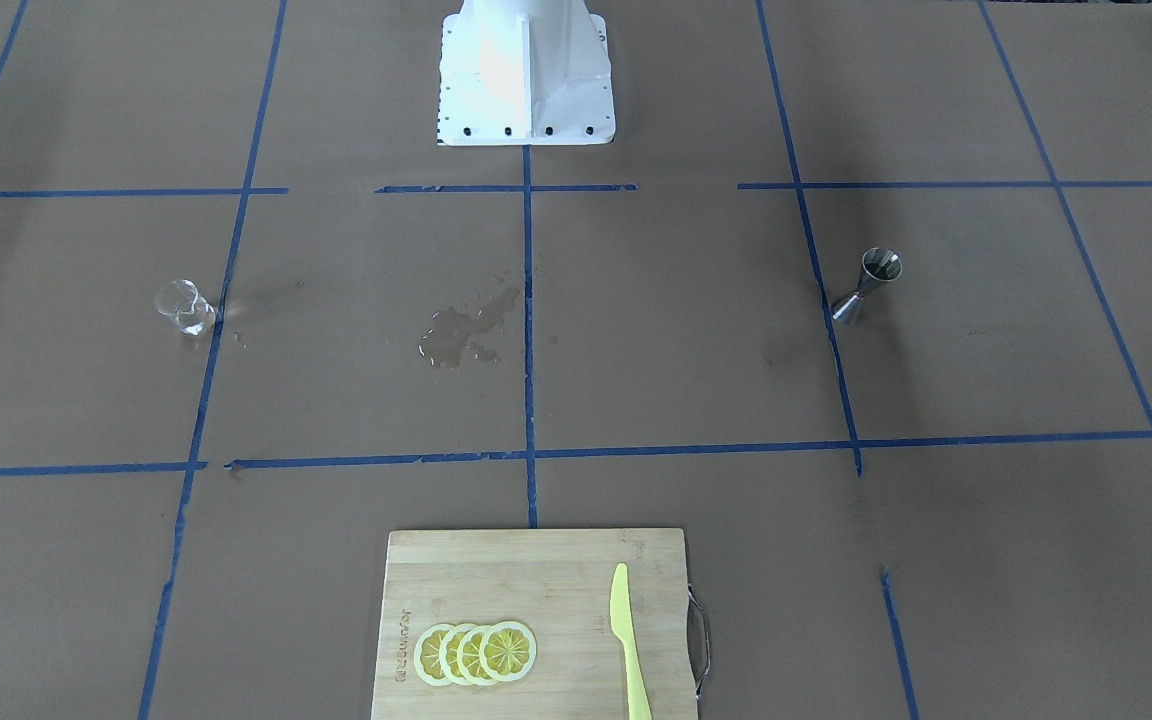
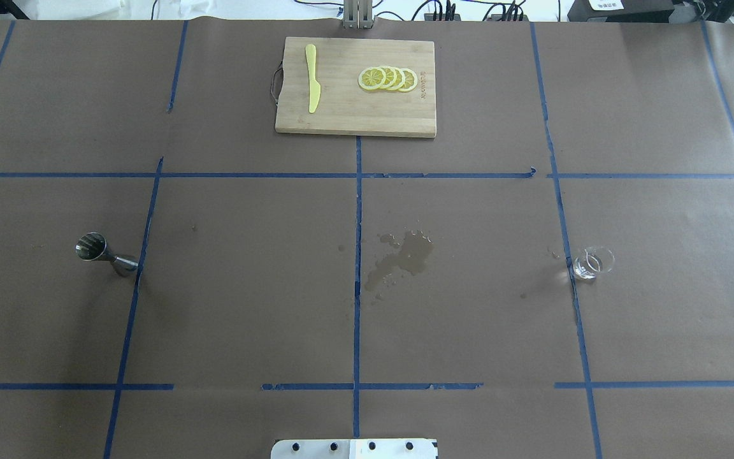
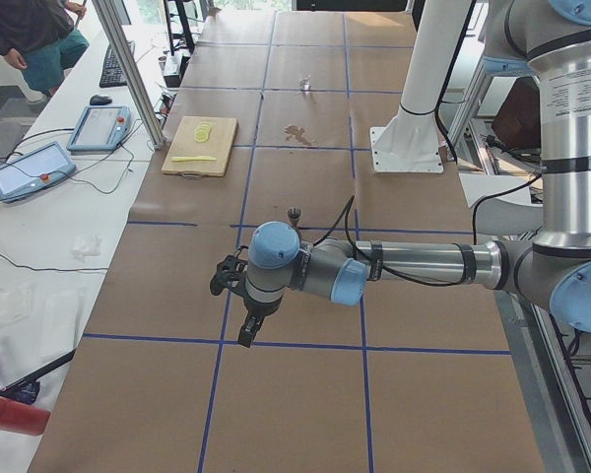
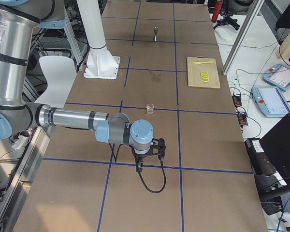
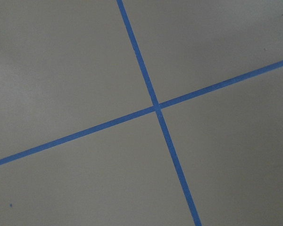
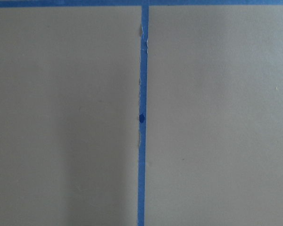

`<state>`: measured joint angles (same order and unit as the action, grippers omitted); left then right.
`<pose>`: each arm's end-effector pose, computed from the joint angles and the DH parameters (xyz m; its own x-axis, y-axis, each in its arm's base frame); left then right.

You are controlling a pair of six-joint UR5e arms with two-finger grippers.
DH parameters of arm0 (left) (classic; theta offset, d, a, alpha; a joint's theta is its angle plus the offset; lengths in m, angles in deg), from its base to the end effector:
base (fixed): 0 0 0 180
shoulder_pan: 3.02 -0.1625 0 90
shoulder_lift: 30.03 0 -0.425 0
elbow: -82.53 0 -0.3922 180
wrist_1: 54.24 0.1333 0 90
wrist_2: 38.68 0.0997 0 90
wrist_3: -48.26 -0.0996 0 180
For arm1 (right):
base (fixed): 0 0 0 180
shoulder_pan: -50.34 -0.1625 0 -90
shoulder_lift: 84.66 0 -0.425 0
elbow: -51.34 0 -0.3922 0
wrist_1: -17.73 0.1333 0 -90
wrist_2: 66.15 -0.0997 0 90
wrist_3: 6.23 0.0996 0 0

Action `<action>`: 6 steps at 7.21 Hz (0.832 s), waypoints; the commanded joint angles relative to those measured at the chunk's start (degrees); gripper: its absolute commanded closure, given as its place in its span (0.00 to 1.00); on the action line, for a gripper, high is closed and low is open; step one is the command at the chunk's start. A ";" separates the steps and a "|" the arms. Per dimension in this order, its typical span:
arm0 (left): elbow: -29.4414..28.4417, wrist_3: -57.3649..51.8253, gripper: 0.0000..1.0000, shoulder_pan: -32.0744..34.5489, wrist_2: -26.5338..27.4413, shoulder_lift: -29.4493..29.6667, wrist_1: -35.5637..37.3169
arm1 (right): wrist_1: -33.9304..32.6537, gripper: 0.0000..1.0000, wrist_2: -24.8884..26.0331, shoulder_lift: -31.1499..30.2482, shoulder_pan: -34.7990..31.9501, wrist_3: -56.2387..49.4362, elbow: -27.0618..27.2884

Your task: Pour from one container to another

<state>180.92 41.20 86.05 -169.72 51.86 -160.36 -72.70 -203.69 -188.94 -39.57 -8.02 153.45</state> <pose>-0.0606 -0.4501 0.6253 0.7435 0.3140 -0.5904 -0.1078 0.9276 0.3576 0.0592 -0.3837 0.6609 0.6747 0.0012 0.7380 0.0227 0.9995 -0.0223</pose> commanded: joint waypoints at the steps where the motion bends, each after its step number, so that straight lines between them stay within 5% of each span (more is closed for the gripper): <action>1: 0.23 0.11 0.00 0.05 -0.09 0.03 0.04 | -0.53 0.00 -0.36 0.74 0.00 2.32 2.30; 6: 0.23 9.91 0.00 -0.04 -0.35 0.90 -0.75 | -0.62 0.00 -0.36 0.91 0.00 2.32 3.10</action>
<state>181.14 46.15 86.09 -170.02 52.33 -160.62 -73.38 -204.06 -188.07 -39.58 -5.70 156.62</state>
